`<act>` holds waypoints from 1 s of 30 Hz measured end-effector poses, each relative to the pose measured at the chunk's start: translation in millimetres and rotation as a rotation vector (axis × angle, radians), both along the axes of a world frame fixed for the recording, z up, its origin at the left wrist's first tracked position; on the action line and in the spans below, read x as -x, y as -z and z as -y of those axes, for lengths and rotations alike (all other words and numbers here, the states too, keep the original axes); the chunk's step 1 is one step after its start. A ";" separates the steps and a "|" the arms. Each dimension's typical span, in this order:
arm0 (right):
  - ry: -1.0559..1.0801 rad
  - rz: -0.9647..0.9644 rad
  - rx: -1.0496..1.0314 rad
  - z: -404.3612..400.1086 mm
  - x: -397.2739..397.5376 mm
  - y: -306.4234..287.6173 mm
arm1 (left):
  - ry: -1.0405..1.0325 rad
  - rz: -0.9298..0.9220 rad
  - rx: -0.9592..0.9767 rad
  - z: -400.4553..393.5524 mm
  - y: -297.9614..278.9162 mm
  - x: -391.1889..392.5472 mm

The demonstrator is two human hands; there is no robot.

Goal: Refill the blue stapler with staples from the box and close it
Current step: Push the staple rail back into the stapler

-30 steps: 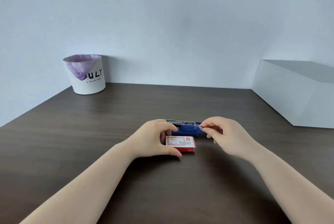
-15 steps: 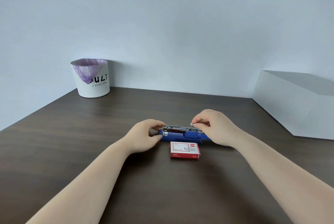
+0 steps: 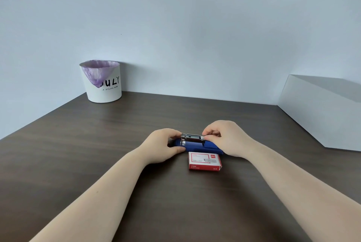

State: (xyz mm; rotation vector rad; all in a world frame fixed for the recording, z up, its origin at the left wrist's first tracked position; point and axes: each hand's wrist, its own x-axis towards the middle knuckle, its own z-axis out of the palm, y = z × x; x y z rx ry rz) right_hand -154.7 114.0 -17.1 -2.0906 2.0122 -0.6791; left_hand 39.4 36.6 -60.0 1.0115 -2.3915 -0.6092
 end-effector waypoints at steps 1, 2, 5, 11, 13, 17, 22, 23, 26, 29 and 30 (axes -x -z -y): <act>0.003 0.005 0.005 0.3 -0.1 0.6 | 0.001 0.000 0.001 0.3 0.2 0.1; 0.006 0.017 0.010 0.7 0.0 1.4 | -0.001 -0.002 0.002 0.3 0.4 0.1; 0.012 0.059 0.016 2.9 1.4 2.9 | -0.002 -0.006 0.002 0.4 0.5 0.3; 0.013 0.033 0.039 4.6 0.7 4.7 | -0.003 0.002 -0.003 1.5 0.3 -0.2; 0.015 0.025 0.066 3.9 0.4 6.6 | 0.000 0.001 0.000 0.9 -0.2 0.1; 0.016 0.045 0.110 3.2 1.3 10.2 | 0.000 0.001 0.001 0.7 -0.1 -0.2; 0.003 0.006 0.100 4.2 2.1 11.8 | 0.005 -0.001 0.008 0.2 -0.2 -0.3; -0.002 0.006 0.098 4.1 2.5 11.7 | 0.004 -0.004 0.010 -0.1 -0.2 -0.1; -0.017 0.018 0.106 3.6 4.4 12.8 | 0.010 -0.001 0.015 0.2 0.1 -0.2; -0.023 0.027 0.106 2.1 5.9 13.9 | 0.012 0.001 0.013 1.1 0.5 -0.3; -0.024 0.037 0.109 1.6 6.5 13.8 | 0.012 0.000 0.013 1.3 0.7 -0.3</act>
